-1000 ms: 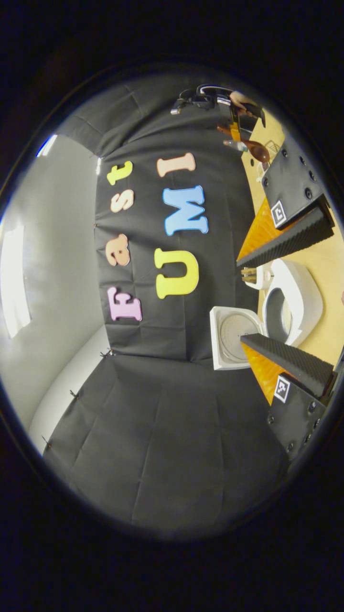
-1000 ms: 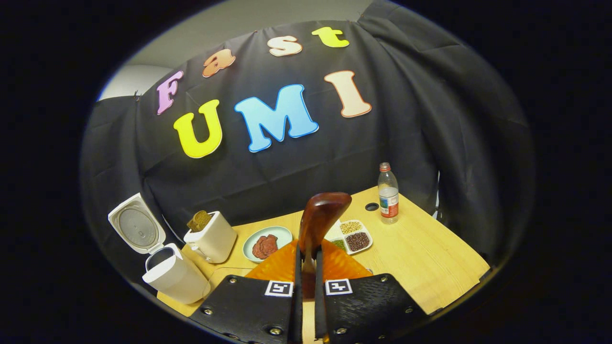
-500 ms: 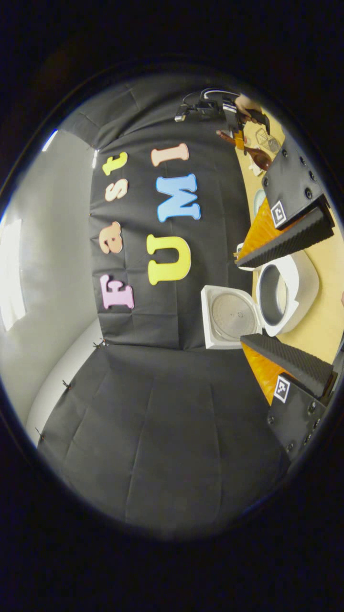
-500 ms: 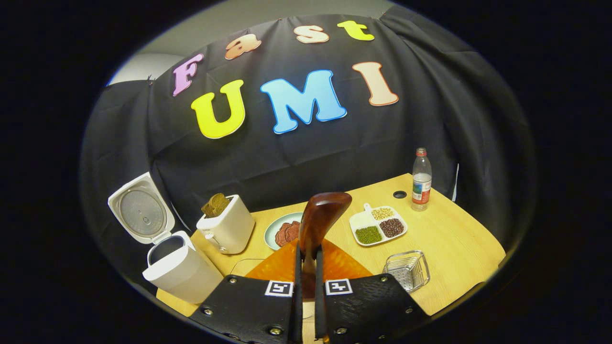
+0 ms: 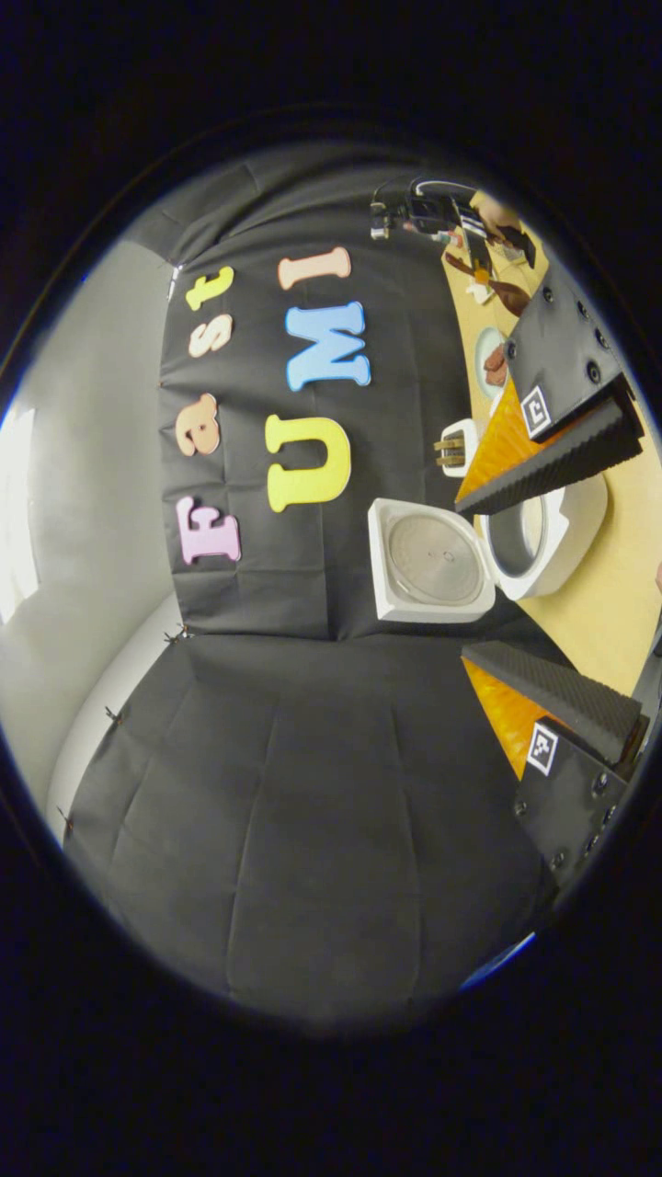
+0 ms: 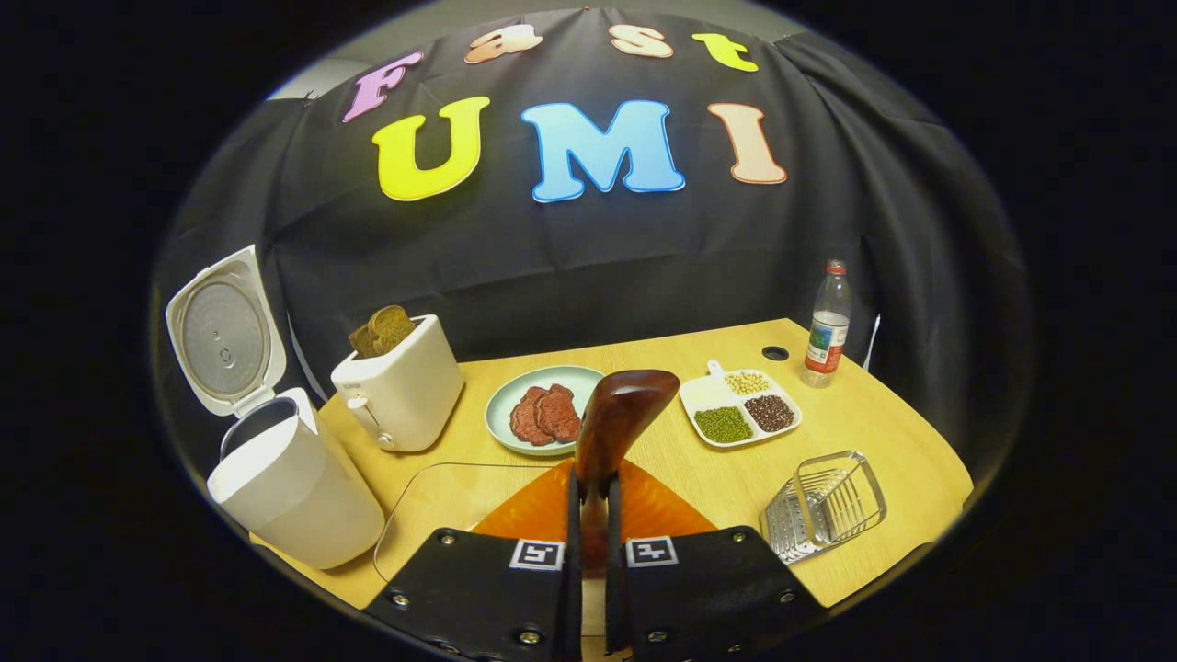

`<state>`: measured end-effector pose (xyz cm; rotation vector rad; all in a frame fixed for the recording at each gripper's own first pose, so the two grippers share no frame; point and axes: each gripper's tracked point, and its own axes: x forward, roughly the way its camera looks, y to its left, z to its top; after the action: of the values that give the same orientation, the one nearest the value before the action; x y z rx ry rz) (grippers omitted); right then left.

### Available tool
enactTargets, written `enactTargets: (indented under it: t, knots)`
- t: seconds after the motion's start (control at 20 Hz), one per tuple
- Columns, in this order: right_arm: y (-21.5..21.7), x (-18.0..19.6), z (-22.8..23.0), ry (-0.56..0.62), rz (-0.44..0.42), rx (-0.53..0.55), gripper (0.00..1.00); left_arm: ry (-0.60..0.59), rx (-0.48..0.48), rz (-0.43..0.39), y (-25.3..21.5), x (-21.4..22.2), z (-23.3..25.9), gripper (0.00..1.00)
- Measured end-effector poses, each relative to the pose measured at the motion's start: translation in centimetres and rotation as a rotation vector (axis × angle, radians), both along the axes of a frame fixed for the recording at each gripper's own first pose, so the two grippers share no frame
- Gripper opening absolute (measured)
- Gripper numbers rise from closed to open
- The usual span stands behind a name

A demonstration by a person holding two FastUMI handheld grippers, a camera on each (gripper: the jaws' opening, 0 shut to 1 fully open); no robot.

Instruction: Close the left gripper, press the button to open the rice cooker; take a wooden spoon from the chopstick holder with the right hand, scoop a spoonful of rice and pour it into the rice cooker, then put the wooden spoon back into the chopstick holder.

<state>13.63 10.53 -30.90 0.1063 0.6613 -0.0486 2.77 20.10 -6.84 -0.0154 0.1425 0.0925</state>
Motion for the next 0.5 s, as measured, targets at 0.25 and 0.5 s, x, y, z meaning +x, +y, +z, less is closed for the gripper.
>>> enactTargets:
  t: [0.25,0.5]
  knots:
    - [2.8,-0.2,-1.7,0.023,0.037,-0.01,0.1,0.003,-0.006,0.007,1.1,0.8,-0.5,0.96]
    - [6.8,-1.4,-1.8,0.042,0.084,0.085,0.11,0.002,-0.012,-0.007,1.0,1.1,-0.8,0.96]
